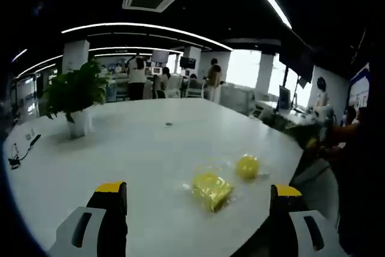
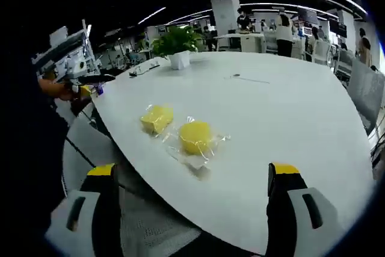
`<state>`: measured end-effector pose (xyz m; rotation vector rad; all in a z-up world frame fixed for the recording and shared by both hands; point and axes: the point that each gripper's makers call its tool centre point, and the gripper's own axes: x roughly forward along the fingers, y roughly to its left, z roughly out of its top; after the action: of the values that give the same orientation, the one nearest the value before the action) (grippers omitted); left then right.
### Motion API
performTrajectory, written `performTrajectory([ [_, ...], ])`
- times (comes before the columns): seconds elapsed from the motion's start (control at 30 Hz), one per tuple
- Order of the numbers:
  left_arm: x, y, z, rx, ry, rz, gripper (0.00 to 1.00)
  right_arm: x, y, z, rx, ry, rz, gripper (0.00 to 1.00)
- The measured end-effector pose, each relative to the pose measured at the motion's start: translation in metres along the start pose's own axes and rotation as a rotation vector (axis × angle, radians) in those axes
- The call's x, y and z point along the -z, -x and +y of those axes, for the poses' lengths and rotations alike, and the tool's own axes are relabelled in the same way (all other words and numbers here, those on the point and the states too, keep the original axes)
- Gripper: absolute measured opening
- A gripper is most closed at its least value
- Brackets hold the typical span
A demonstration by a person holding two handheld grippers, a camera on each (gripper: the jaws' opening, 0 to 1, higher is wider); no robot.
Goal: Compare the silicone blocks by pressing each to a similar depth, holding the contact briefly, and releasing to observe deformation and rebound differences across the visible hardness samples.
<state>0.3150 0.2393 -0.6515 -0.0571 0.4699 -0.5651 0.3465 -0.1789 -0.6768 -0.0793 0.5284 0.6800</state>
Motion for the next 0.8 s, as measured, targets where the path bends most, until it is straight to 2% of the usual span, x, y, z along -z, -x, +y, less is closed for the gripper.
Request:
performTrajectory([
  [0.03,0.001,-0.001,0.001,0.002,0.001,-0.002,1.00,0.007,0.000,0.000,-0.004,-0.005,0.020,0.97],
  [0.1,0.010,-0.007,0.002,0.002,-0.013,0.023,1.00,0.013,0.000,-0.002,-0.001,-0.035,0.015,0.97],
  [0.17,0.014,-0.013,0.000,0.015,-0.018,0.022,1.00,0.023,-0.002,-0.005,0.005,-0.054,0.030,0.97],
  [0.23,0.024,-0.019,0.000,0.015,0.029,0.053,1.00,0.024,-0.003,-0.006,0.009,-0.065,0.032,0.97],
  [0.33,0.026,-0.025,-0.001,0.027,0.028,0.038,1.00,0.022,-0.005,-0.004,-0.003,-0.061,0.029,0.97],
  [0.47,0.031,-0.030,-0.001,0.044,0.029,0.060,1.00,0.025,-0.008,-0.004,-0.012,-0.074,0.035,0.97],
  [0.53,0.030,-0.031,-0.002,0.048,0.039,0.061,1.00,0.028,-0.010,-0.005,-0.011,-0.074,0.048,0.97],
  [0.6,0.022,-0.035,-0.006,0.062,0.035,0.032,1.00,0.025,-0.010,-0.004,-0.014,-0.087,0.043,0.97],
  [0.7,0.026,-0.041,0.000,0.044,0.048,0.069,1.00,0.023,-0.012,-0.004,-0.016,-0.082,0.039,0.97],
  [0.8,0.021,-0.045,-0.004,0.039,0.056,0.059,1.00,0.019,-0.014,-0.001,-0.019,-0.081,0.029,0.97],
])
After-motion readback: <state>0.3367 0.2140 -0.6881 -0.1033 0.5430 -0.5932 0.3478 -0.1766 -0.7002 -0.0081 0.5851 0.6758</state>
